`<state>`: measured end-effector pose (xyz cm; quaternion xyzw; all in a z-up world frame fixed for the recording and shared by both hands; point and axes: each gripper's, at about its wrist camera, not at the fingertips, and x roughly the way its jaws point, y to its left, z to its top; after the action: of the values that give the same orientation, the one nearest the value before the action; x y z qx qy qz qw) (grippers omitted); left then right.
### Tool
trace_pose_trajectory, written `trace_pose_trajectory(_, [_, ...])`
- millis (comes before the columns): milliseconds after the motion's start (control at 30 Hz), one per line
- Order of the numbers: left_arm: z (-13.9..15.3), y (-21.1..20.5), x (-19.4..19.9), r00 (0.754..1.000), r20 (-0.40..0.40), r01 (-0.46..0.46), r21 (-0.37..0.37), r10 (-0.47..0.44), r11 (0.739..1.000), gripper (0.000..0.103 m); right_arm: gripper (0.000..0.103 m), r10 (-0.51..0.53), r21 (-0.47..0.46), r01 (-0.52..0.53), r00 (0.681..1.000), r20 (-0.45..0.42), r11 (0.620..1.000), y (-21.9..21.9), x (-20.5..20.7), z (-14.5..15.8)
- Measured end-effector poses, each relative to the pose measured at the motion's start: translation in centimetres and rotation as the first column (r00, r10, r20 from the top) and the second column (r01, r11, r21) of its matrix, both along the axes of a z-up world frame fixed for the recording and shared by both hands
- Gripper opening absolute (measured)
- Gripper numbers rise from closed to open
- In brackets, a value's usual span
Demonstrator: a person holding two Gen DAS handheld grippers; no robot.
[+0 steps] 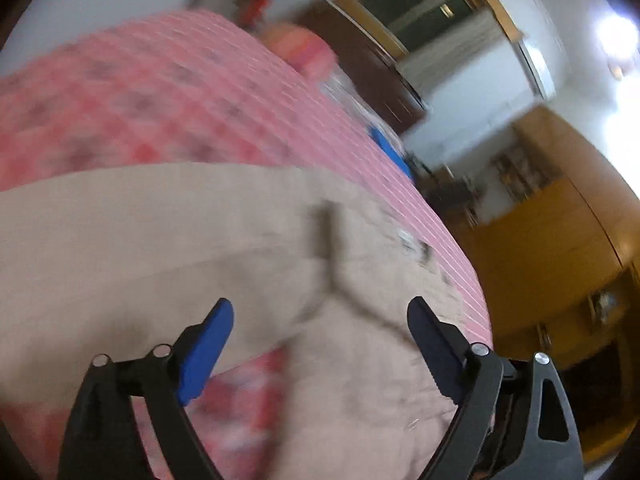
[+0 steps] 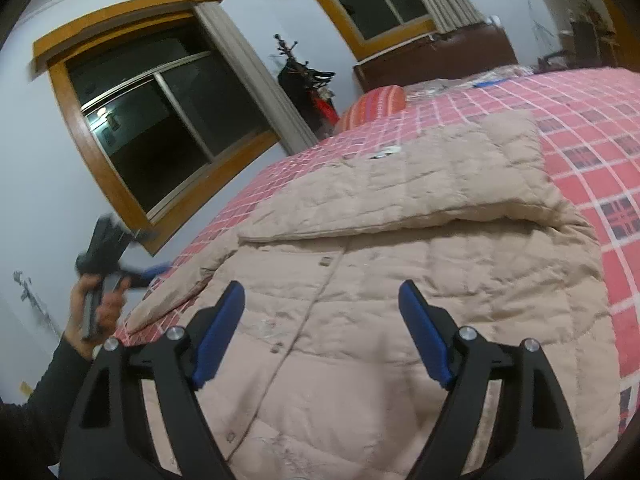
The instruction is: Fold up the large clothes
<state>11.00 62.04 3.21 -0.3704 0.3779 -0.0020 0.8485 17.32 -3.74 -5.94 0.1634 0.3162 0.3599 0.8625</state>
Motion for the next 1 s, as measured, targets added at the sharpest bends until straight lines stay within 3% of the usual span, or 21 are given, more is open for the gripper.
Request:
trace_pose_trajectory(67, [-0.5,5.1,-6.1,0.988,-0.036,-0.147,0.020,0.148,0.989,0.090,0.079,0.019,-0.007,-0.019,1.000,-0.001,1.000,0.7,-0.1,0.0])
trace_pose_trajectory(133, [-0.9,8.2,-10.8,0.960,-0.068,-0.272,0.005,0.272,0.962,0.090,0.079,0.029,-0.013,-0.029,1.000,-0.009,0.999,1.2,-0.1,-0.2])
trace_pose_trajectory(267, [-2.0,10.5,-16.5,0.930,-0.084,-0.365,-0.083,0.358,0.927,0.090,0.079,0.038,-0.016,-0.039,0.999,-0.021,0.999,1.5,0.1,-0.5])
trace_pose_trajectory(433, [-3.9,11.0,-16.2,0.922,-0.107,-0.383,-0.091,0.373,0.919,0.090,0.079,0.031,-0.011,-0.031,0.999,-0.036,0.999,1.4,0.2,-0.8])
trace_pose_trajectory(533, [-6.2,11.7,-15.6,0.904,-0.150,-0.417,-0.103,0.401,0.903,0.090,0.079,0.022,-0.007,-0.023,0.999,-0.033,1.000,1.2,0.0,-0.8])
trace_pose_trajectory(667, [-7.3,12.7,-15.5,0.891,-0.120,-0.450,-0.111,0.438,0.886,0.088,0.079,0.021,0.000,-0.021,0.999,-0.038,1.000,1.0,0.0,-0.8])
trace_pose_trajectory(700, [-7.2,12.9,-15.3,0.882,-0.107,-0.468,-0.103,0.458,0.877,0.084,0.079,0.023,0.000,-0.023,0.999,-0.038,1.000,1.0,0.0,-0.9])
trace_pose_trajectory(733, [-7.2,13.1,-15.1,0.878,-0.106,-0.475,-0.092,0.466,0.875,0.065,0.079,0.025,-0.001,-0.025,0.999,-0.037,1.000,1.1,0.0,-0.8])
trace_pose_trajectory(767, [-7.2,13.2,-14.5,0.877,-0.115,-0.477,-0.080,0.467,0.876,0.053,0.079,0.025,-0.001,-0.025,0.999,-0.035,1.000,1.0,-0.1,-0.8])
trace_pose_trajectory(800, [-7.3,13.5,-14.0,0.877,-0.127,-0.475,-0.081,0.464,0.876,0.028,0.079,0.026,0.001,-0.026,0.999,-0.034,1.000,1.0,-0.1,-0.7])
trace_pose_trajectory(833, [-7.4,13.8,-13.5,0.876,-0.135,-0.476,-0.085,0.463,0.875,0.018,0.079,0.025,0.002,-0.025,0.999,-0.033,1.000,0.9,-0.1,-0.7])
trace_pose_trajectory(933, [-6.5,13.8,-12.8,0.867,-0.123,-0.490,-0.028,0.483,0.871,0.009,0.079,0.021,0.003,-0.021,0.999,-0.032,1.000,0.7,-0.2,-0.4])
trace_pose_trajectory(1000, [-3.8,12.5,-11.7,0.882,-0.062,-0.467,0.007,0.466,0.884,0.008,0.079,0.016,-0.005,-0.016,0.999,-0.031,1.000,0.5,-0.2,-0.2])
